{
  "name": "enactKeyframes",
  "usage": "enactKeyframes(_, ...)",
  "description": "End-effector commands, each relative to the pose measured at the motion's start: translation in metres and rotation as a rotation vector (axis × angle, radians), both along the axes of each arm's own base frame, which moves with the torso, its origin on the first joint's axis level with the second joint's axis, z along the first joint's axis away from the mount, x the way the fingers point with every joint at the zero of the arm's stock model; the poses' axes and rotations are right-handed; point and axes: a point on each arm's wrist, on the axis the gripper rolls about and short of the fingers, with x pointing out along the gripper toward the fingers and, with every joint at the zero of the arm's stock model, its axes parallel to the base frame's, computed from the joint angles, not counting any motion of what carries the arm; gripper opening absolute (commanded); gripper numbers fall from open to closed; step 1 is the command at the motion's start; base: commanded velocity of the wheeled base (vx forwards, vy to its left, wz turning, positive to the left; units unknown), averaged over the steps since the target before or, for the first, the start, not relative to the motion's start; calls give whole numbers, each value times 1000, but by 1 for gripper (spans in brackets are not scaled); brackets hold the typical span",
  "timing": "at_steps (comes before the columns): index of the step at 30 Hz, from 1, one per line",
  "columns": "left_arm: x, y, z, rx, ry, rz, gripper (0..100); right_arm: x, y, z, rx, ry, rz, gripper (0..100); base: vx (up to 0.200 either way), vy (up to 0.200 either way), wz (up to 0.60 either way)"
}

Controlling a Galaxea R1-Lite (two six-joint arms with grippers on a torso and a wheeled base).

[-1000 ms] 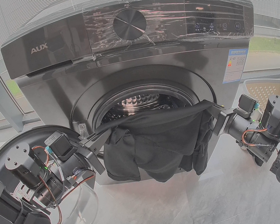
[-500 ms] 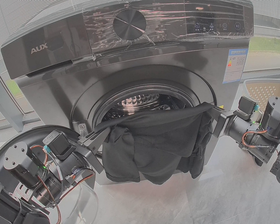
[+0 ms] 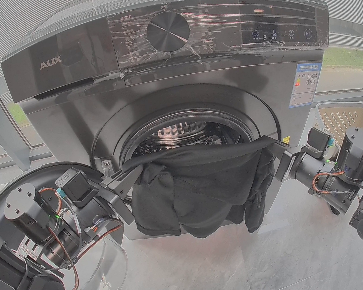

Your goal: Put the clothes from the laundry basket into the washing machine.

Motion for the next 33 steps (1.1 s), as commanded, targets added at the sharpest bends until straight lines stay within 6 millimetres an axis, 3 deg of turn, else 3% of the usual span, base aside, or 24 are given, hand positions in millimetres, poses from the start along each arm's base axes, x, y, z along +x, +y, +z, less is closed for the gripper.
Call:
enactKeyframes(1, 0, 0, 1, -3, -6, 0, 0, 0, 0, -1, -1, 1, 1, 0, 0, 0, 0)
enactKeyframes(5, -3, 1, -4, 13, 7, -6, 0, 0, 1, -1, -1, 1, 2, 0, 0, 0, 0)
enactKeyframes(6, -3, 2, -5, 12, 16, -7, 100, 0, 1, 0, 0, 0, 2, 0, 0, 0, 0)
enactKeyframes(20, -13, 4, -9, 16, 48, -71, 100, -2, 4, 0, 1, 1, 15, 0, 0, 0, 0)
enactKeyframes(27, -10, 1, -23, 50, 94, -66, 100, -7, 10, 2, 6, -5, 42, 0, 0, 0, 0)
enactKeyframes(33, -11, -13, -40, 85, 147, -108, 100, -14, 18, 3, 7, -10, 73, 0, 0, 0, 0)
